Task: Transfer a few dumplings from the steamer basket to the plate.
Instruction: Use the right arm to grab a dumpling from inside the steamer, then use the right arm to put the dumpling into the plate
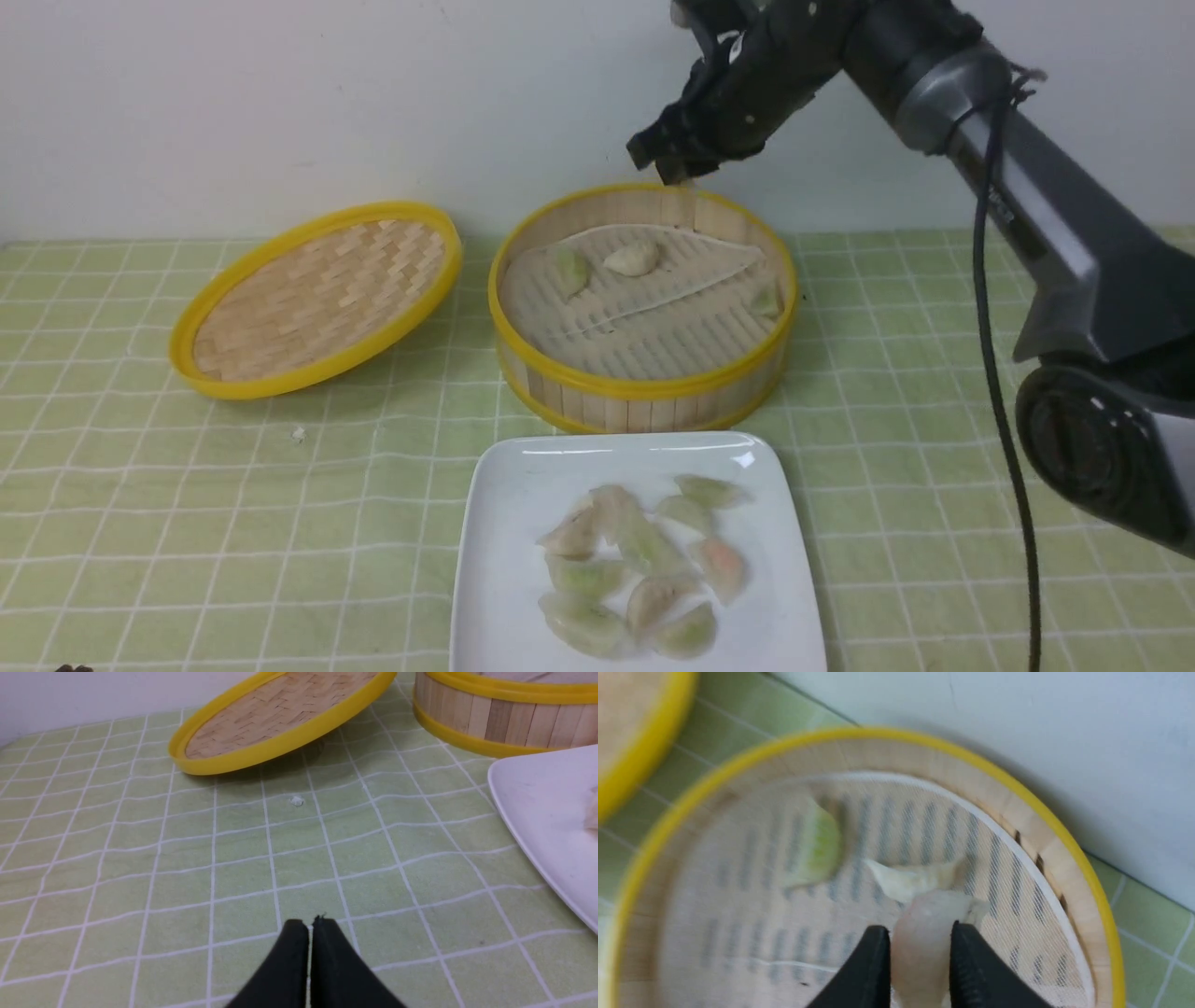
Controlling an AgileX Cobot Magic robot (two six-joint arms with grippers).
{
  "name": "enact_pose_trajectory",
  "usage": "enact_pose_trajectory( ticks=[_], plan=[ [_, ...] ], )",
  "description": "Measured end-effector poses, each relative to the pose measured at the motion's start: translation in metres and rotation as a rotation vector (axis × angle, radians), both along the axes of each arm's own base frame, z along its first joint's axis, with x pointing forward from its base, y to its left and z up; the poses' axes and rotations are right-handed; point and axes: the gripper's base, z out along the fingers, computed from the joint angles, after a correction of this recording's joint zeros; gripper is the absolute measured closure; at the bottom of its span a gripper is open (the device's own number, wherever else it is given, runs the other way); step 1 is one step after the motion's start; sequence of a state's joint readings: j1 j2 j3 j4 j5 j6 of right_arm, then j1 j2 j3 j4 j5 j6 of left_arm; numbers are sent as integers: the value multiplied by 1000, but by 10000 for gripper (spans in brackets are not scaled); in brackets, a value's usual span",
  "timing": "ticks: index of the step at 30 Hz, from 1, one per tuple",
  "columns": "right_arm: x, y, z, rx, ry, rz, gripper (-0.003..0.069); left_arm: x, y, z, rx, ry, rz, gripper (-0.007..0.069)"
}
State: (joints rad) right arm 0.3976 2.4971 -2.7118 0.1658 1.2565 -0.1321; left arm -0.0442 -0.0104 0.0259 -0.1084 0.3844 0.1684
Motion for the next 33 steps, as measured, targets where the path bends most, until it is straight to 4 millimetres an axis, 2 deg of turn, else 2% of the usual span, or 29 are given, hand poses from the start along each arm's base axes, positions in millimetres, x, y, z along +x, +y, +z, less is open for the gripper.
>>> enact_pose_trajectory(
  ticks=[4, 8, 11, 13, 15, 16, 17, 19, 20, 23, 28, 30, 33],
  plan=[
    [-15, -3, 29, 41, -1, 11, 510, 0, 0, 0, 0, 0, 0, 631],
    [-48, -11, 56, 78, 67, 34, 512, 0, 0, 0, 0, 0, 0, 631],
    [-84, -20, 69, 102, 149, 63, 513, 0, 0, 0, 0, 0, 0, 631],
    [-107, -27, 69, 112, 207, 72, 513, 0, 0, 0, 0, 0, 0, 631],
    [-129, -33, 62, 113, 271, 78, 513, 0, 0, 0, 0, 0, 0, 631],
    [-144, -37, 52, 102, 326, 78, 513, 0, 0, 0, 0, 0, 0, 631],
    [-150, -38, 46, 92, 349, 78, 513, 0, 0, 0, 0, 0, 0, 631],
    [-168, -39, 23, 55, 435, 84, 513, 0, 0, 0, 0, 0, 0, 631],
    [-182, -34, 5, 22, 498, 101, 513, 0, 0, 0, 0, 0, 0, 631],
    [-202, -26, -28, -46, 587, 129, 513, 0, 0, 0, 0, 0, 0, 631],
    [-216, -16, -72, -119, 608, 138, 503, 0, 0, 0, 0, 0, 0, 631],
    [-213, -13, -83, -130, 609, 130, 466, 0, 0, 0, 0, 0, 0, 631],
    [-209, -11, -94, -136, 611, 120, 373, 0, 0, 0, 0, 0, 0, 631]
  ],
)
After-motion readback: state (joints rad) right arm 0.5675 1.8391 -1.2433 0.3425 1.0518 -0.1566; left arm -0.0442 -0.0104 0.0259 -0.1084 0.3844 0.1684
